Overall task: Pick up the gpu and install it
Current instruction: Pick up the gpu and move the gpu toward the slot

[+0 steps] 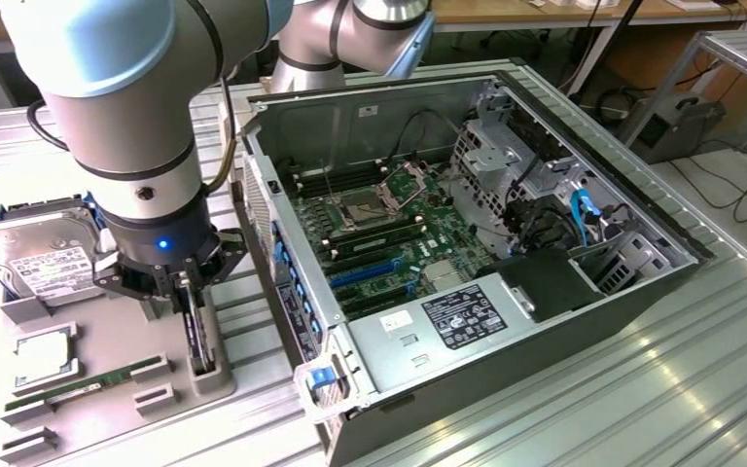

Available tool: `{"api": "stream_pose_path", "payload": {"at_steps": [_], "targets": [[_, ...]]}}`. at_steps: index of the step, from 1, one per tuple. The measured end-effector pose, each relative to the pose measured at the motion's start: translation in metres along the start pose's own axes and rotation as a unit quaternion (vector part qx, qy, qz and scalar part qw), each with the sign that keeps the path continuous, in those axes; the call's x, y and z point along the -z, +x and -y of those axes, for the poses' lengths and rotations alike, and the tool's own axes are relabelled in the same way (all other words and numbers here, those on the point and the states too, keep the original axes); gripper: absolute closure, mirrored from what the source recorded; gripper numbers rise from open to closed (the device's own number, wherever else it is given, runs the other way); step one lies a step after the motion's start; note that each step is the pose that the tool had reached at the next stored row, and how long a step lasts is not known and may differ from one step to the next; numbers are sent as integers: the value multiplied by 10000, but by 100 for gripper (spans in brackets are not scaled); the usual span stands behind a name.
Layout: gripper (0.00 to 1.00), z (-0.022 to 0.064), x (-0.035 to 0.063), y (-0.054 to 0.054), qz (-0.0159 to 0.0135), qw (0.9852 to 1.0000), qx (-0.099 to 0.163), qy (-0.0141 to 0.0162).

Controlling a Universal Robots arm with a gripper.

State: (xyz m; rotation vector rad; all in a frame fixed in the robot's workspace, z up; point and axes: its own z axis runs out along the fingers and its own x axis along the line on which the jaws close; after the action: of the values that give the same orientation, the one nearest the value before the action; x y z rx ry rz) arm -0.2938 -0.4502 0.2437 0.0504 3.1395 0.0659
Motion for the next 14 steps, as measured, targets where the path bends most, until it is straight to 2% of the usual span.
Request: {"api": "stream_pose_path", "payload": {"at_steps": [14], "targets": [[74, -1, 1, 0, -3, 9999, 112, -2]]}}
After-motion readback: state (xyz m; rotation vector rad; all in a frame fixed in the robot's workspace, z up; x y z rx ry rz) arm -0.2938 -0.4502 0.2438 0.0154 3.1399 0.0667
